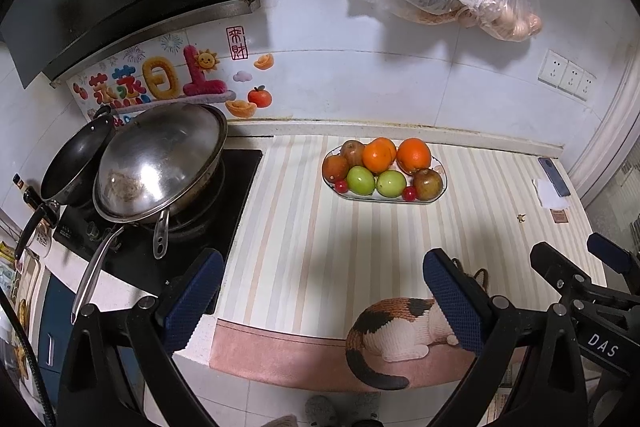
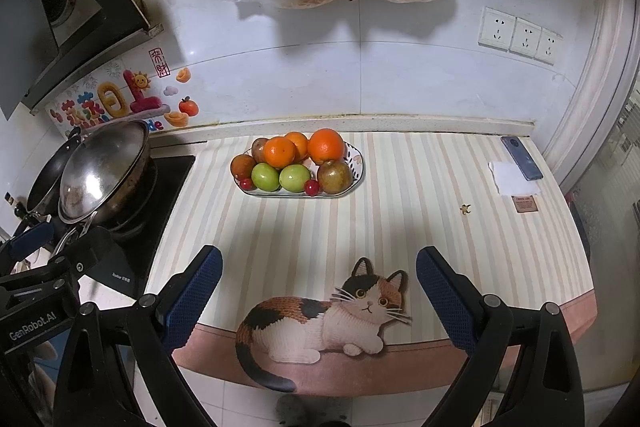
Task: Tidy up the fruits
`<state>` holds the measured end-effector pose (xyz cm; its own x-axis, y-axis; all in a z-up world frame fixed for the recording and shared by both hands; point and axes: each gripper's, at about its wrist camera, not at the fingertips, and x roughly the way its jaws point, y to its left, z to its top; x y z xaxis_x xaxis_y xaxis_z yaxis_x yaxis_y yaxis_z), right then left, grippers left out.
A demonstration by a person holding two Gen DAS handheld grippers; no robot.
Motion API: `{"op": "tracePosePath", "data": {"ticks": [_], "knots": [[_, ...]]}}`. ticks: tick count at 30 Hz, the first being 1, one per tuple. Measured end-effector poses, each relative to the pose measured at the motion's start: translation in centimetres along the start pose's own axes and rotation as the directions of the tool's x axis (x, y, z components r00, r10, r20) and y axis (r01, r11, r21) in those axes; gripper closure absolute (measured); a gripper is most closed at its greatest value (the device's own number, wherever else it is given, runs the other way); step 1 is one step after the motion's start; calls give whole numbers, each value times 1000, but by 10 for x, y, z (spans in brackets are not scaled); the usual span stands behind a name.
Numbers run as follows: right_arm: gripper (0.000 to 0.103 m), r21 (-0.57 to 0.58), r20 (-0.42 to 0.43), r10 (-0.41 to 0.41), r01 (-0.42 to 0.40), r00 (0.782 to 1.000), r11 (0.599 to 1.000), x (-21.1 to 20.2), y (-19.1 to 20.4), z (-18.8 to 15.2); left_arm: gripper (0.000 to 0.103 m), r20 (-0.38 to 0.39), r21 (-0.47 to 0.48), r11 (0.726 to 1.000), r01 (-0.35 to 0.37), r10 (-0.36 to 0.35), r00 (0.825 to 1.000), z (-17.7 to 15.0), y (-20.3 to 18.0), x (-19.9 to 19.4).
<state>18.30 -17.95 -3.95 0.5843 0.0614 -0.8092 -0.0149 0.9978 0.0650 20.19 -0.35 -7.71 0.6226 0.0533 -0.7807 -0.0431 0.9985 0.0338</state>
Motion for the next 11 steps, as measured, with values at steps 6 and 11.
{"op": "tracePosePath", "data": {"ticks": [6, 11], "knots": [[3, 1, -1, 1, -1, 1000, 1000, -1, -1, 0, 1, -6, -4, 1000, 1, -1, 1000, -1, 3, 1], [3, 10, 1, -5, 5, 1000, 1000, -3, 0, 1, 1, -5, -6, 1000, 5, -5, 1000, -2, 3, 2]]}}
